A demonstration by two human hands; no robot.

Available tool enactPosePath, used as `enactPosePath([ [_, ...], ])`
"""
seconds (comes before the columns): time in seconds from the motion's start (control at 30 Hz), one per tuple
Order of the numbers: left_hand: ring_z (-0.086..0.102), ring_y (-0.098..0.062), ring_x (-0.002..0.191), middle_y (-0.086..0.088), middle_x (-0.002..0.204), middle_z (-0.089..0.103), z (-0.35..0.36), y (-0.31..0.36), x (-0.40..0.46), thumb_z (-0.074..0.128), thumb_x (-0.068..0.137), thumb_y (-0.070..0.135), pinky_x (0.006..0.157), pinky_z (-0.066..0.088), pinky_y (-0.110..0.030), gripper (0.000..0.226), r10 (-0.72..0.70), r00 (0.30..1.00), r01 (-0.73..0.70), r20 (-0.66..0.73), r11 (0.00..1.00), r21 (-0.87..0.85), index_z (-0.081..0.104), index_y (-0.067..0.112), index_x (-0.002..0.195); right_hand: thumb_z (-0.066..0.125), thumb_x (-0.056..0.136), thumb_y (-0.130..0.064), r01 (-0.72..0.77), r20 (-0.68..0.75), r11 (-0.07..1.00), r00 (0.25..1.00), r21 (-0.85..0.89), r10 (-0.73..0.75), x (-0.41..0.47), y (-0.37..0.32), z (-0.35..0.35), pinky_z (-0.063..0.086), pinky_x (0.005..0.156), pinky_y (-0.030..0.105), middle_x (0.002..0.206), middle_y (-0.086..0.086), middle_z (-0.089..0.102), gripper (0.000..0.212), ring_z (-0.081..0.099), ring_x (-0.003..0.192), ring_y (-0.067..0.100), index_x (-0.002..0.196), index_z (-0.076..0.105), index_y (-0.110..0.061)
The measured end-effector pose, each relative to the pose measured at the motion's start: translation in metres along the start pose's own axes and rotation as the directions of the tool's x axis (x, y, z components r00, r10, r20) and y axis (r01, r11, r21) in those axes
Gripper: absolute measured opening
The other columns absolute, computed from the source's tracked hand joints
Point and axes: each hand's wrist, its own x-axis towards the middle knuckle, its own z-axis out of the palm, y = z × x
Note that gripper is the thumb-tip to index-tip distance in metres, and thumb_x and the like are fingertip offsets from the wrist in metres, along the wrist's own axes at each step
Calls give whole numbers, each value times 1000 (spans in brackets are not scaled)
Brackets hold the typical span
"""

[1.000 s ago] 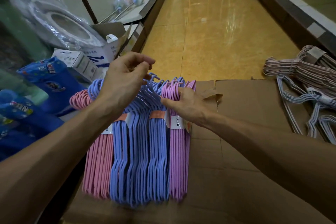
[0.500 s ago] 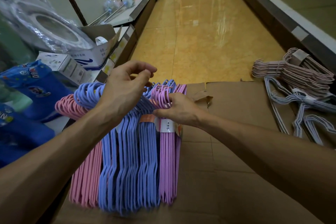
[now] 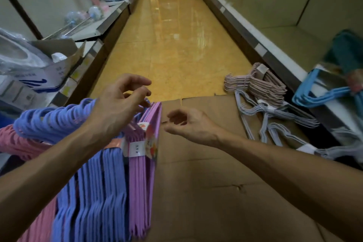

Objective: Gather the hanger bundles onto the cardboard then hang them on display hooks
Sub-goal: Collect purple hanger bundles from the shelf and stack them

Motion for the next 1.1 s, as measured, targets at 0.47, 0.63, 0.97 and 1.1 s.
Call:
enactPosePath([
  [0.47,70,-15,78,-2,95,68,100,38,16,52,100,17,66,60,-23,17,90,979,-64,181,987,-146,64,18,113,70,91,-30,-148,-241,960,966,-236,90,-109,43,-140,46,73,9,100,-7,68,28,63,93,1,116,68,-17],
  [0.63,70,-25,80,-2,89,68,146,47,23,55,100,20,73,54,-41,15,99,971,-24,220,947,-320,69,26,101,71,90,-29,-209,-320,913,943,-350,93,-170,63,-180,46,73,11,96,-9,68,22,63,88,0,109,70,-18],
  [0.97,65,-22,70,-8,86,64,243,83,6,52,100,8,57,57,-22,19,159,919,12,360,903,-430,66,20,97,71,89,-27,-455,-569,777,808,-436,154,-285,95,-254,49,82,21,99,-7,67,23,62,92,5,110,69,-19],
  [1.1,66,-23,71,-8,86,65,273,93,-2,53,100,9,58,57,-25,21,165,896,44,413,891,-452,68,23,96,70,89,-29,-610,-721,703,663,-365,201,-327,110,-272,49,86,29,104,-4,64,25,59,94,11,112,65,-19],
])
